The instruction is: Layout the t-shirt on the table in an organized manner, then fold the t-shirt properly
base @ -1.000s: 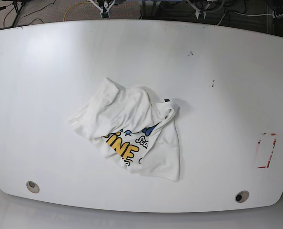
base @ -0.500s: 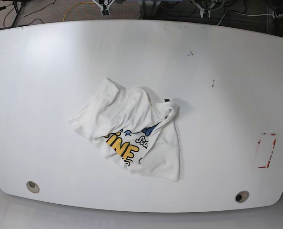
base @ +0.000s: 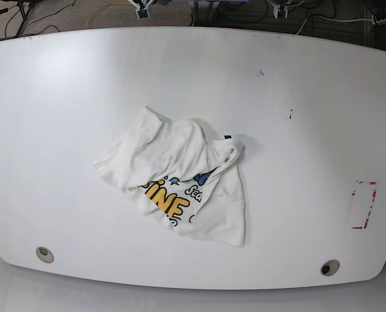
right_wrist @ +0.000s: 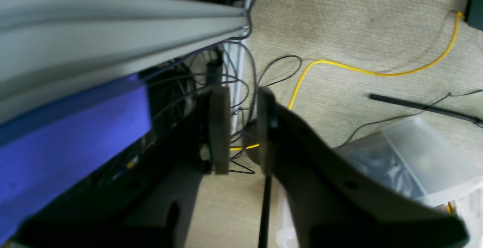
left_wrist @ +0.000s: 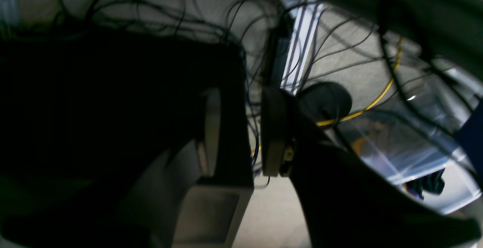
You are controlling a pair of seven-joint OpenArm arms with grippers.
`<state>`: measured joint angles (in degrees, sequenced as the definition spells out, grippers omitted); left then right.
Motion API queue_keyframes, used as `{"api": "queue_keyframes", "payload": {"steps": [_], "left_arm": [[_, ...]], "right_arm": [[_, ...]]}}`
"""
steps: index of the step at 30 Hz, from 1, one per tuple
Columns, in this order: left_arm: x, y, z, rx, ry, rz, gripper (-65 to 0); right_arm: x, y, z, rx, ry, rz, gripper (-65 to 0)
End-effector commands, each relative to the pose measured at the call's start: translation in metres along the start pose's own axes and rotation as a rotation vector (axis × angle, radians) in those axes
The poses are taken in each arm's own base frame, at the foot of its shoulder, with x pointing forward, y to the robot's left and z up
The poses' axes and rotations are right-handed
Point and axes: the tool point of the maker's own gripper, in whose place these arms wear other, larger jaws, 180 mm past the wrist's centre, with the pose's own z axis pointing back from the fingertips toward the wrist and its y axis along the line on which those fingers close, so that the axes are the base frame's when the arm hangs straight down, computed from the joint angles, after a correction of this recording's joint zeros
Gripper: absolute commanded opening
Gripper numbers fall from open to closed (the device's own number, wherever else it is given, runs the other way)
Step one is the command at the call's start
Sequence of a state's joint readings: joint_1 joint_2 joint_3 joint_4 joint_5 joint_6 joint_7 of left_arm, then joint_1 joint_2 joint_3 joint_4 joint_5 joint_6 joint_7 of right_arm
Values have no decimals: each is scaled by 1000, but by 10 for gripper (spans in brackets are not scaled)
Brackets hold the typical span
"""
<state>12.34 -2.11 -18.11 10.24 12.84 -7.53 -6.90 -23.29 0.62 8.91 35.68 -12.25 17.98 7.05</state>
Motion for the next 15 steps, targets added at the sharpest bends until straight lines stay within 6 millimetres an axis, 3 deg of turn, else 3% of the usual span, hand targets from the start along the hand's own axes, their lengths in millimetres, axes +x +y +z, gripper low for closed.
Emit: {"api": "queue_keyframes", "payload": {"steps": [1, 4, 10, 15], "left_arm": [[1, 5, 2, 8, -22, 2, -476], [-10, 15, 8, 28, -32, -10, -478], [-1, 32, 24, 71, -120, -50, -478], [-10, 45, 41, 102, -153, -82, -478]], "right_arm": [[-3, 0, 7, -1, -18, 6, -533], [-5, 9, 13, 5, -34, 4, -534], [-9, 12, 34, -7, -72, 21, -534], [-9, 21, 53, -10, -109, 32, -534]]}}
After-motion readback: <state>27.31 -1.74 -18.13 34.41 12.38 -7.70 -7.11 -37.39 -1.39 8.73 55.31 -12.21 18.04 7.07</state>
